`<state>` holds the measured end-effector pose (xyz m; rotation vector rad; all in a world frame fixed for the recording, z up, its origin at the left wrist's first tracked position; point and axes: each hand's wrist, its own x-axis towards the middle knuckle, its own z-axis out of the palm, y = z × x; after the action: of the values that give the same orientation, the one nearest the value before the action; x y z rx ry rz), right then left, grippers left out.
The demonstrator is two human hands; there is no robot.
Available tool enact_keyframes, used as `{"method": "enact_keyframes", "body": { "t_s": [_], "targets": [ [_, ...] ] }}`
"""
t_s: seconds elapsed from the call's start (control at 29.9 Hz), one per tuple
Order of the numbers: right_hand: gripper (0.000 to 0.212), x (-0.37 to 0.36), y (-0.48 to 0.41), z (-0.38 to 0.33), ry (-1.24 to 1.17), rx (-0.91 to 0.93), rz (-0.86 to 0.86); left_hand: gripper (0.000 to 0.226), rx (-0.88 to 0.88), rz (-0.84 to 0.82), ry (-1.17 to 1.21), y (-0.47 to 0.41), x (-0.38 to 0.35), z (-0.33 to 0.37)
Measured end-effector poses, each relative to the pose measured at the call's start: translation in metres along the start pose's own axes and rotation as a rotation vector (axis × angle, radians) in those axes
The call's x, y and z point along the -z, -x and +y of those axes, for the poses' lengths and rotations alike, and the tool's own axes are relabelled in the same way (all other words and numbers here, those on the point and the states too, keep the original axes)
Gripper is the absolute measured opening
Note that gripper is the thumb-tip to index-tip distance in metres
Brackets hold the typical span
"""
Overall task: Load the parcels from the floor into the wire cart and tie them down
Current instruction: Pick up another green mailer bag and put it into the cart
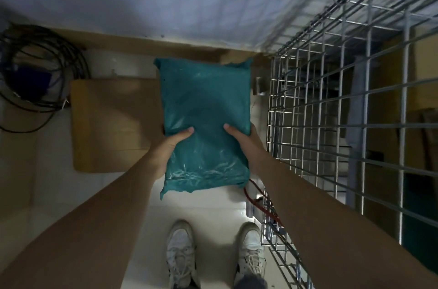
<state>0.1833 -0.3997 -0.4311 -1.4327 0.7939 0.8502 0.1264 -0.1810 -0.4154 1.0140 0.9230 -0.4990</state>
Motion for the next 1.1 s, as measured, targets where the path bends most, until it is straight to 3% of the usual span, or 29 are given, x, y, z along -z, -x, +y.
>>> {"method": "enact_keyframes", "body": {
  "t_s": [0.17, 0.33, 0.47, 0.5, 0.6, 0.67, 0.73, 0.83, 0.93, 1.04, 1.1],
  "targets": [
    [0.103, 0.005, 0.033, 0.002, -0.005, -0.010, -0.003, 0.054, -0.011, -0.025, -0.026, 0.031, 0.002, 0.008],
    [0.096, -0.001, 0.089, -0.030, 0.013, 0.038, 0.003, 0.056, -0.127, 0.114, -0.032, 0.079, -0.009, 0.043],
    [0.058, -0.009, 0.150, -0.087, 0.036, 0.071, -0.060, 0.045, -0.209, 0.092, -0.052, 0.143, -0.023, 0.095],
    [0.057, -0.012, 0.167, -0.102, 0.046, 0.083, -0.072, 0.040, -0.233, 0.111, -0.043, 0.163, -0.027, 0.111],
    [0.091, -0.019, 0.216, -0.144, 0.071, 0.162, -0.073, 0.039, -0.275, 0.116, -0.030, 0.219, -0.040, 0.151],
    [0.101, -0.022, 0.254, -0.173, 0.068, 0.226, -0.074, 0.047, -0.302, 0.113, -0.033, 0.257, -0.050, 0.181],
    [0.099, -0.022, 0.299, -0.203, 0.039, 0.268, -0.099, 0.058, -0.379, 0.158, -0.068, 0.294, -0.060, 0.214],
    [0.085, -0.020, 0.366, -0.245, 0.023, 0.365, -0.099, 0.097, -0.470, 0.143, -0.111, 0.355, -0.080, 0.259],
    [0.083, -0.014, 0.435, -0.288, 0.015, 0.467, -0.099, 0.082, -0.574, 0.117, -0.081, 0.421, -0.101, 0.294],
    [0.074, -0.009, 0.502, -0.328, 0.009, 0.556, -0.119, 0.085, -0.627, 0.067, -0.060, 0.486, -0.122, 0.325],
    [0.086, -0.005, 0.542, -0.356, 0.019, 0.618, -0.113, 0.082, -0.677, 0.019, -0.044, 0.526, -0.135, 0.347]
  ]
}}
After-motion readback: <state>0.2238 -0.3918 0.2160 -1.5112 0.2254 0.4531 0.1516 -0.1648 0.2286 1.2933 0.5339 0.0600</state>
